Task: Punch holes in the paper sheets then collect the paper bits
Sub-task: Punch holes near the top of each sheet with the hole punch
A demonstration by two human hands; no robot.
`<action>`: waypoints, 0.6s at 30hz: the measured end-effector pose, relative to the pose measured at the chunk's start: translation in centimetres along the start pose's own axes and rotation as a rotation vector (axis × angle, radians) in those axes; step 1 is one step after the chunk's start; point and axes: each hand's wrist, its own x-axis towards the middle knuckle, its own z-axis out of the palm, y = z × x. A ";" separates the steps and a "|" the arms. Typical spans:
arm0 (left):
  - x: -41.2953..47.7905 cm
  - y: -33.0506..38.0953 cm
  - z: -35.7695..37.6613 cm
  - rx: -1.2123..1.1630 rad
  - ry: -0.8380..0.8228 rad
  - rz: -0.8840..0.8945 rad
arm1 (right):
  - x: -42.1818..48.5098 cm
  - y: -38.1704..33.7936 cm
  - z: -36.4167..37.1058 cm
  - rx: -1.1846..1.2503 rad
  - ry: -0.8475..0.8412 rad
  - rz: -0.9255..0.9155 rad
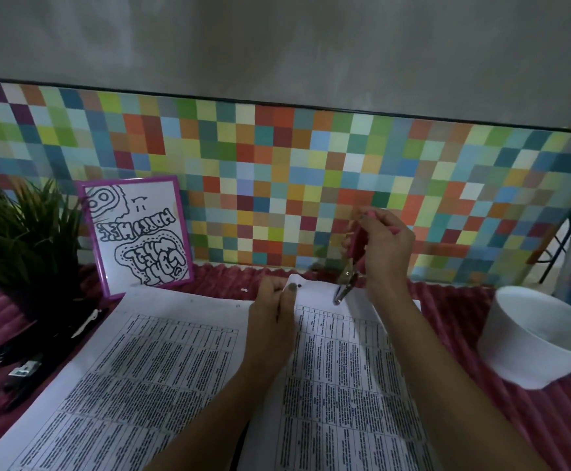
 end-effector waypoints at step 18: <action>-0.5 0.1 0.2 -0.019 -0.024 0.008 | 1.3 0.2 -2.8 0.079 0.120 -0.113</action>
